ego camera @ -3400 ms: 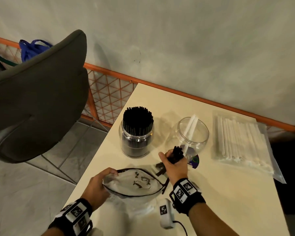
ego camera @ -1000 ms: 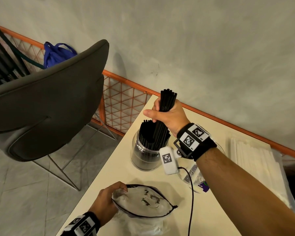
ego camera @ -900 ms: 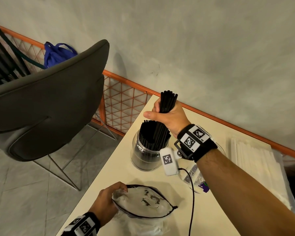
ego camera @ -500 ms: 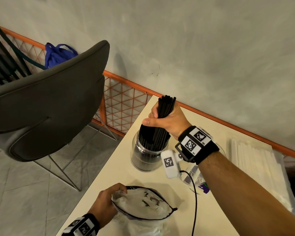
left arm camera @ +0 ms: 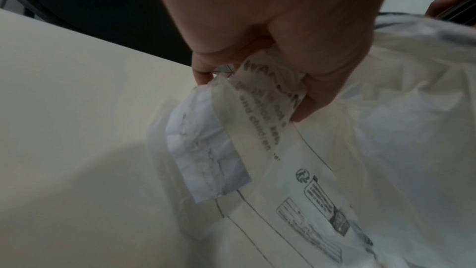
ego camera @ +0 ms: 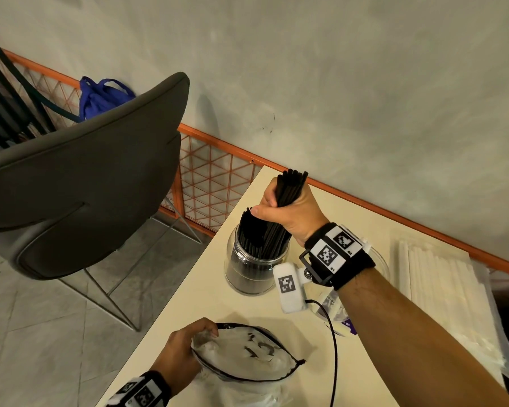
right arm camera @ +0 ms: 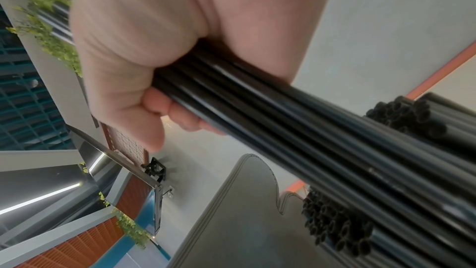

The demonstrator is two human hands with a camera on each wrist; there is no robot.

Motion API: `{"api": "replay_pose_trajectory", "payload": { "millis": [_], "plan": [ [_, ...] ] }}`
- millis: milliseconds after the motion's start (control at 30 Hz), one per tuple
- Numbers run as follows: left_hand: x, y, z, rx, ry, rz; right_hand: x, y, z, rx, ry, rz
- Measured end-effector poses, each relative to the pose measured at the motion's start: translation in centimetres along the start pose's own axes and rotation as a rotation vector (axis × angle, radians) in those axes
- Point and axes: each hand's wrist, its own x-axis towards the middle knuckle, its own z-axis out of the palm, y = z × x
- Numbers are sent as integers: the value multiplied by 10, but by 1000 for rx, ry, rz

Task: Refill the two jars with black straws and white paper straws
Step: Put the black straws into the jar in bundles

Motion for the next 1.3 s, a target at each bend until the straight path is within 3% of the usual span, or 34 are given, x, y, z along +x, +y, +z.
{"api": "replay_pose_trajectory", "payload": {
  "millis": [267,467,600,1000,1300],
  "plan": [
    [0,3,-1,11,7,-6,4,2,1,-6,-30,-9],
    [1,5,-1,22,8,11,12,6,4,-5,167,74],
    [1,3,-2,-9,6,3,15,14,4,-5,208,97],
    [1,9,-3,17,-17,-10,15,23,5,-57,244,110],
    [2,4,-2,32,-28,-17,-3,41,2,-125,187,159]
  ]
}}
